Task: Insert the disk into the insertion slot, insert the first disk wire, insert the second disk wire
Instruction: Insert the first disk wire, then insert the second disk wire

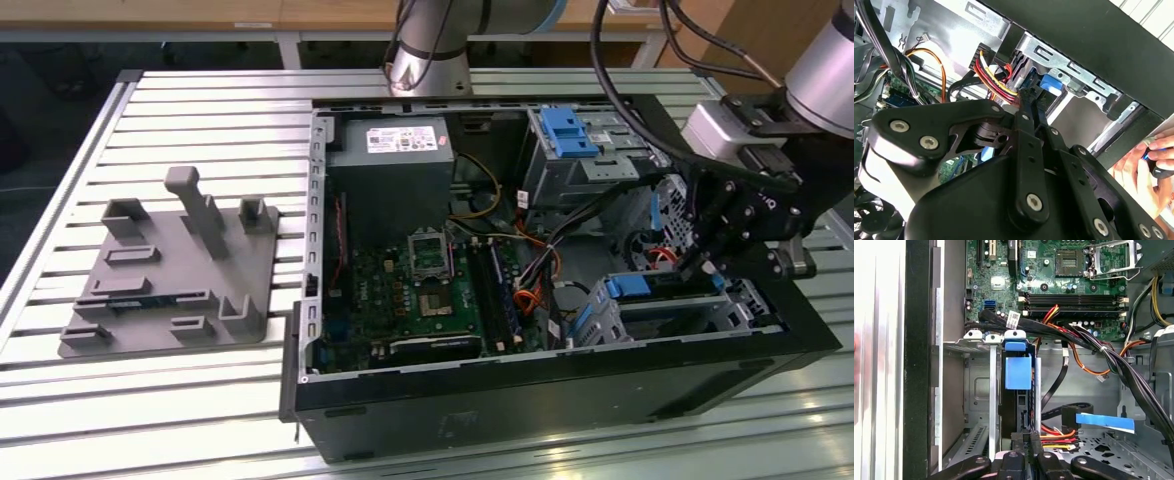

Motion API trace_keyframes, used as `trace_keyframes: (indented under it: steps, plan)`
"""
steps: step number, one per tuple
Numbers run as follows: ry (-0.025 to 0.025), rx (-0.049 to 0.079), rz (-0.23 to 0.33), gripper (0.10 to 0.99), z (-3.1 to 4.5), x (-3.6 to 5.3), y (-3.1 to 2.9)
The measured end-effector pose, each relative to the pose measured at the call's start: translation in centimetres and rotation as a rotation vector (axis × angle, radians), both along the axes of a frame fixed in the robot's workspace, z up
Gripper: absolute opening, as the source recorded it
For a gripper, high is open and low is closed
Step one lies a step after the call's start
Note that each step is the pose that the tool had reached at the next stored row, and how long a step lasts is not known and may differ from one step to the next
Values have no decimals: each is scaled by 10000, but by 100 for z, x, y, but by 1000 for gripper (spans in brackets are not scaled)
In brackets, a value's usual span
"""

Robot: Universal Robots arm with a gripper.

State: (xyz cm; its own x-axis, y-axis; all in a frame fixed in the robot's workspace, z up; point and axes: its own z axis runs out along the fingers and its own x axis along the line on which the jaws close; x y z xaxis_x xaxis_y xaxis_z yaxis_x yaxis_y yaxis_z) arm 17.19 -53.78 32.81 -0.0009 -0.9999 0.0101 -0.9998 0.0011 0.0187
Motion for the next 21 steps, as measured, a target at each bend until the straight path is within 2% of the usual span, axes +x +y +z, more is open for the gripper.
trace_keyframes:
  steps: [1,2,3,4,5,6,15,21]
  plan:
    - [1,8,1,165,-4,0,0]
    - [1,9,1,235,-5,0,0]
    - [1,9,1,235,-1,0,0]
    - [0,6,1,294,15,0,0]
    - [-1,7,1,294,37,0,2]
    - [-4,7,1,357,65,0,4]
    - [-6,6,1,357,460,22,51]
    - [-6,5,0,357,461,22,57]
